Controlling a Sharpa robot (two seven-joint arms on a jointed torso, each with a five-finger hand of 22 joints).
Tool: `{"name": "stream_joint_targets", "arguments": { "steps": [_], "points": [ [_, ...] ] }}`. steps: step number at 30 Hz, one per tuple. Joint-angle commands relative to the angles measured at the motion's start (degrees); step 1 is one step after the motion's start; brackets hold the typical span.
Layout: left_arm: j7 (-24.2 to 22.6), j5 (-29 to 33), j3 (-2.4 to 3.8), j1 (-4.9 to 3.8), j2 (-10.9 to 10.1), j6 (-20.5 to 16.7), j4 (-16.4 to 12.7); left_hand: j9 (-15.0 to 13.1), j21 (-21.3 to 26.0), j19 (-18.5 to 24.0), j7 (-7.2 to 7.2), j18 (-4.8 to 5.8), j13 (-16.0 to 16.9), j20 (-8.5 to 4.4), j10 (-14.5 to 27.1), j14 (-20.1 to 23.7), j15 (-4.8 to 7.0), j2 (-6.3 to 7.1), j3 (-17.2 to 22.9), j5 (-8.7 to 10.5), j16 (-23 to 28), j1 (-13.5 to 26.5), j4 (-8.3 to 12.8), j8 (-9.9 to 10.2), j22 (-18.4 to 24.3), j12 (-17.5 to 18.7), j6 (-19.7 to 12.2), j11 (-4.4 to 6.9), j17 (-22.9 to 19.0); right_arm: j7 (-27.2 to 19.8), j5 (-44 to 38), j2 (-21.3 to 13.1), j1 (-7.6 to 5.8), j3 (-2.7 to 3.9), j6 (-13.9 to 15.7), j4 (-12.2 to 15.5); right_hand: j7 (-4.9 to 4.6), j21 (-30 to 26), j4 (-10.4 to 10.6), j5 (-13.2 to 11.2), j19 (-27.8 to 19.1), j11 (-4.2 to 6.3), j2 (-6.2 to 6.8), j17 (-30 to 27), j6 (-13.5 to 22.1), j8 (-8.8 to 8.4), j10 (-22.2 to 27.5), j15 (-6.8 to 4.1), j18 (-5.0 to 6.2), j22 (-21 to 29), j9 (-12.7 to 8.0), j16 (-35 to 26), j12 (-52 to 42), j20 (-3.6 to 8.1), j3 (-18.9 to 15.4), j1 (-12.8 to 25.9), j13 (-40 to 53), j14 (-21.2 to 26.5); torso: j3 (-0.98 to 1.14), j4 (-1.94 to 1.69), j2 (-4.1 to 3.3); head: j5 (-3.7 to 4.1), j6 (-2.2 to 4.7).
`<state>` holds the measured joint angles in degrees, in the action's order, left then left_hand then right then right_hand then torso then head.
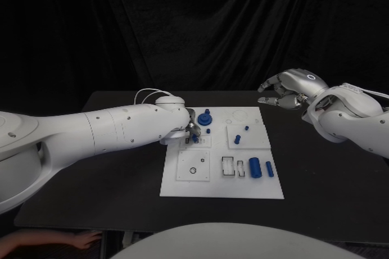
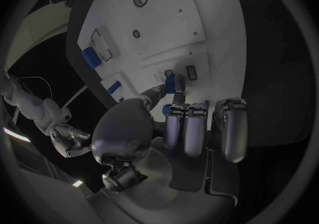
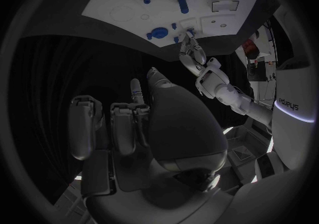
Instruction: Assemble the parts on the task board
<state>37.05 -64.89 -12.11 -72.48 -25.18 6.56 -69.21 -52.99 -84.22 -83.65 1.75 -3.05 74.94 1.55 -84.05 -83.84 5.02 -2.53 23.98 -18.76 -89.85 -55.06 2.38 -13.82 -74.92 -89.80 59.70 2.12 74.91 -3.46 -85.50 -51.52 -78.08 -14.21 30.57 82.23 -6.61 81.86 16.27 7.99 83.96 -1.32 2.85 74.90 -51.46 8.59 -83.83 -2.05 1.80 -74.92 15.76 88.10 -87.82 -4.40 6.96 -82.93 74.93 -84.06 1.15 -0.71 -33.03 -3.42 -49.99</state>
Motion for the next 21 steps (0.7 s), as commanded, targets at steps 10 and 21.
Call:
{"name": "stream_joint_targets", "arguments": {
  "steps": [10, 21],
  "points": [
    [-0.24, 0.01, 0.02, 0.47, -0.23, -0.67, -0.49, 0.07, 0.47, 0.05, -0.07, 0.43, 15.06, -0.40, -5.95, -6.16, 0.32, -0.02, 0.49, 0.38, -0.15, 0.71, 0.06, 0.26, -5.67, -0.20, 0.10, 0.37, 15.09, 1.52, -0.10, -0.25, 0.14, 0.04, -0.45, -0.06, -0.02, -0.34, -0.12, 0.22, 0.90, -0.16, -0.50, 12.91, -0.41, -0.33, -2.99, 0.08, 0.40, -12.17, -0.05, -0.31, 0.24, 0.03, -0.06, -0.11, 12.63, -4.80, 0.02, 0.23, 0.03, -0.44, -0.01],
    [-0.57, 0.01, 0.02, 1.21, -0.02, -1.11, -0.75, 0.01, 0.48, 0.02, -0.03, 0.44, 15.06, -0.39, -5.95, -6.16, 0.30, -0.03, 0.81, 0.71, -0.15, 1.25, -0.15, 0.40, -5.73, -0.20, 0.28, 0.34, 15.09, 1.64, -0.10, -0.15, 0.23, 0.04, -0.58, -0.11, -0.04, -0.41, -0.05, 0.40, 0.87, -0.18, -0.53, 12.92, -0.43, -0.39, -2.98, 0.09, 0.41, -12.15, -0.16, -0.30, 0.25, 0.01, -0.10, -0.07, 12.61, -4.81, -0.06, 0.07, -0.02, -0.22, -0.01]
  ]
}}
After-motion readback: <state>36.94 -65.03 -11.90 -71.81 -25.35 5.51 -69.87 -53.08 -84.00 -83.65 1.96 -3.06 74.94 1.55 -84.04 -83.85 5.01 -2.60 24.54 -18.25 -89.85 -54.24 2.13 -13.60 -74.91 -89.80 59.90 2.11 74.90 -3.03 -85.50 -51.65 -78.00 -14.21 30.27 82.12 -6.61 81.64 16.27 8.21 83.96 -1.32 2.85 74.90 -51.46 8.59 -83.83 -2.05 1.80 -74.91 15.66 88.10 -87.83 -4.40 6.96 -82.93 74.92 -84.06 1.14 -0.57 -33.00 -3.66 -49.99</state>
